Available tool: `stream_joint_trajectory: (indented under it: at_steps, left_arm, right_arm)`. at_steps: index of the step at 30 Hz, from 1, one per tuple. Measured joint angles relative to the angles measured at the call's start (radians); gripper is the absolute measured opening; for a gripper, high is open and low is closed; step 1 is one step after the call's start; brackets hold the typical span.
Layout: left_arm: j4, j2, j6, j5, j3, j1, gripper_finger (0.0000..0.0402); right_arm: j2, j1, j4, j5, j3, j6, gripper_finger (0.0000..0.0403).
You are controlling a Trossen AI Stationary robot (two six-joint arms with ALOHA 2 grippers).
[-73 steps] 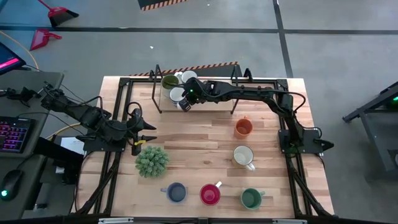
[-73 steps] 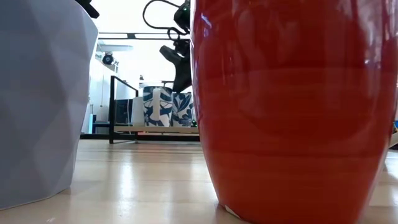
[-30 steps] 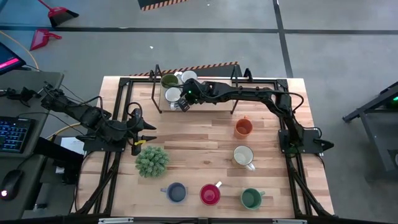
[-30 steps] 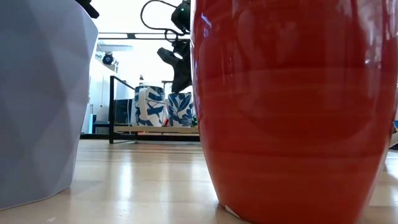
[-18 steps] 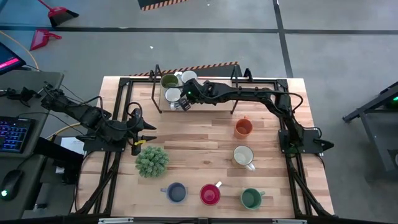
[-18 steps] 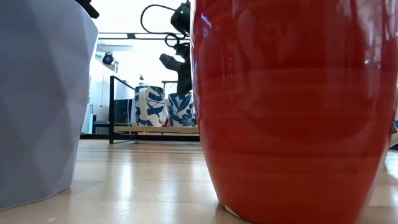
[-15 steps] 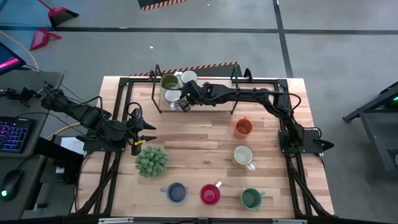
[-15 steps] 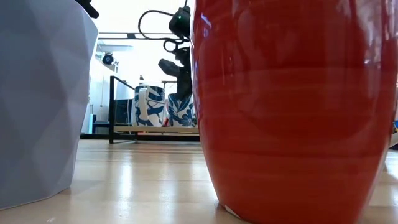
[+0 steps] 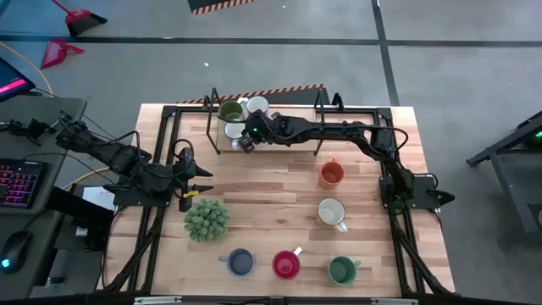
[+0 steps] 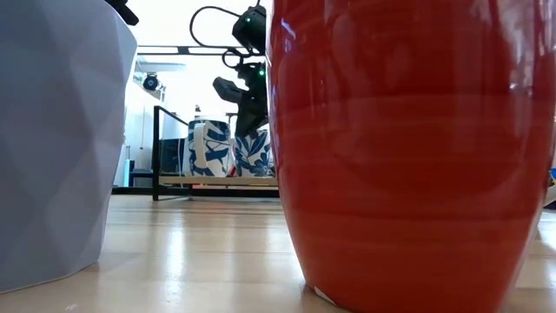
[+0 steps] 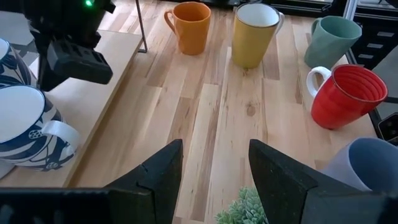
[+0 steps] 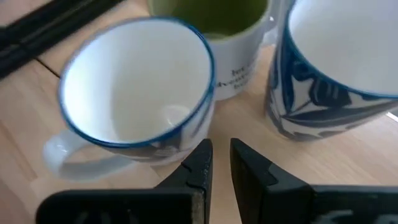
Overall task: Place coffee mugs
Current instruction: Put the blue mug on the shelf aligned with the other white mug
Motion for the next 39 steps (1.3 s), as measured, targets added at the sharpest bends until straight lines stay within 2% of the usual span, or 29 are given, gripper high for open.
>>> stream_joint_trajectory:
  at_steps: [39]
  left_arm:
    - [0.000,0.000,0.000,0.000,0.000,0.000,0.0174]
  right_arm:
    - [0.000,0.000,0.103,-0.129,0.000,-0.016,0.0037]
